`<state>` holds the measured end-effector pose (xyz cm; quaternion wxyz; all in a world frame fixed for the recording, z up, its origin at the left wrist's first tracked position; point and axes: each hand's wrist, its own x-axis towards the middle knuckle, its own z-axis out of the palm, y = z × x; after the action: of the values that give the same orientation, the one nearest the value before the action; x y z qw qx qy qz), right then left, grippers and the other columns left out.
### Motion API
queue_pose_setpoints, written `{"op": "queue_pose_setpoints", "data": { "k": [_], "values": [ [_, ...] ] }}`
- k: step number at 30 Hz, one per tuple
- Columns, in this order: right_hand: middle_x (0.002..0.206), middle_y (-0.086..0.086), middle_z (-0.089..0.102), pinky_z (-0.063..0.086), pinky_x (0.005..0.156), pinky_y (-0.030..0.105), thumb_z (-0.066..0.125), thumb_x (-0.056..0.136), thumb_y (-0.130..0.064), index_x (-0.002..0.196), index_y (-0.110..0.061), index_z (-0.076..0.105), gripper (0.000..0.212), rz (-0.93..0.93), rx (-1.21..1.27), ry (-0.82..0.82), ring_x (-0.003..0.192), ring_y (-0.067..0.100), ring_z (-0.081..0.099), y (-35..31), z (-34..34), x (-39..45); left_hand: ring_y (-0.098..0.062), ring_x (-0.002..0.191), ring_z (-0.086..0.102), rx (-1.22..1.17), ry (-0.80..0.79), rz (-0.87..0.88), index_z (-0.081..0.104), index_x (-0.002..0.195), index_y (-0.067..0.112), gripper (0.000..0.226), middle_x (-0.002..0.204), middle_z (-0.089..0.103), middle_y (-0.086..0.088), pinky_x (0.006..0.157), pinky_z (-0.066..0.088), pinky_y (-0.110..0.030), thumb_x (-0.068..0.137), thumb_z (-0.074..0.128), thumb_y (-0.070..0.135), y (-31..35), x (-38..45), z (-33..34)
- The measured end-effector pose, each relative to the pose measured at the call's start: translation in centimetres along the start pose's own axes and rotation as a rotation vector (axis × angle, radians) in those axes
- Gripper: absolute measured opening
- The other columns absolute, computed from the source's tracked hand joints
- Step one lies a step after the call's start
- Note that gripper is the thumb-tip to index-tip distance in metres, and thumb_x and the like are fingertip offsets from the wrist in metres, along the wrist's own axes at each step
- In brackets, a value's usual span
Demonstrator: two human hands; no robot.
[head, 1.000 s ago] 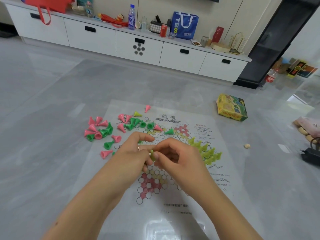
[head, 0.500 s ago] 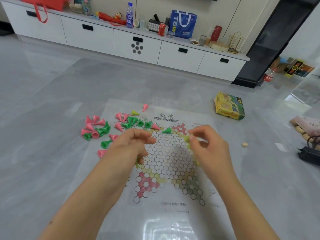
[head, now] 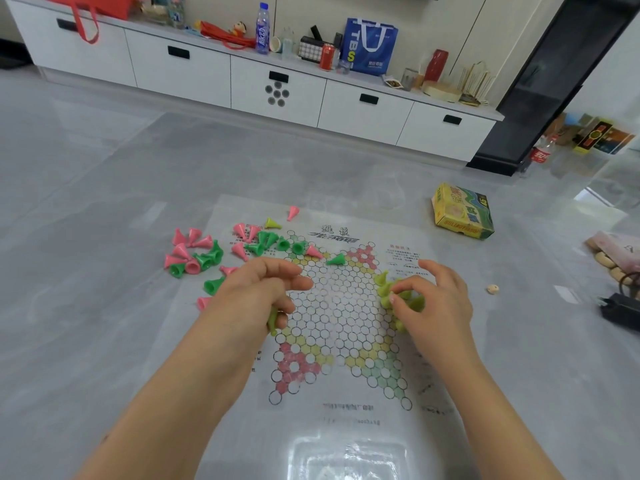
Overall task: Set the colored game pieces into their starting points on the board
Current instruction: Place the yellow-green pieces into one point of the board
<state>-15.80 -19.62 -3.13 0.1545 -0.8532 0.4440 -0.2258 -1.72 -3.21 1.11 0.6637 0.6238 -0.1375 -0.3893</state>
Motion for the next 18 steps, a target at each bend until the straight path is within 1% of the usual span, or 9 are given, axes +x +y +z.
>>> {"op": "queue_pose_setpoints", "data": {
  "k": [8, 18],
  "values": [
    [0.136, 0.0, 0.045, 0.021, 0.105, 0.041, 0.068, 0.079, -0.021, 0.079, -0.026, 0.068, 0.005, -0.015, 0.017, 0.001, 0.133, 0.022, 0.024, 0.04, 0.27, 0.05, -0.014, 0.056, 0.042, -0.003, 0.006, -0.001, 0.06, 0.082, 0.009, 0.034, 0.083, 0.069, -0.008, 0.053, 0.036, -0.026, 0.076, 0.038, -0.016, -0.17, 0.22, -0.15],
    [0.135, 0.0, 0.046, 0.021, 0.106, 0.042, 0.067, 0.08, -0.022, 0.08, -0.025, 0.067, 0.003, -0.009, 0.002, -0.005, 0.133, 0.022, 0.026, 0.42, 0.52, 0.01, -0.014, 0.057, 0.042, -0.004, -0.001, -0.004, 0.059, 0.083, 0.008, 0.034, 0.083, 0.068, -0.008, 0.052, 0.035, -0.026, 0.076, 0.037, -0.016, -0.03, 0.24, -0.19]
  ]
}}
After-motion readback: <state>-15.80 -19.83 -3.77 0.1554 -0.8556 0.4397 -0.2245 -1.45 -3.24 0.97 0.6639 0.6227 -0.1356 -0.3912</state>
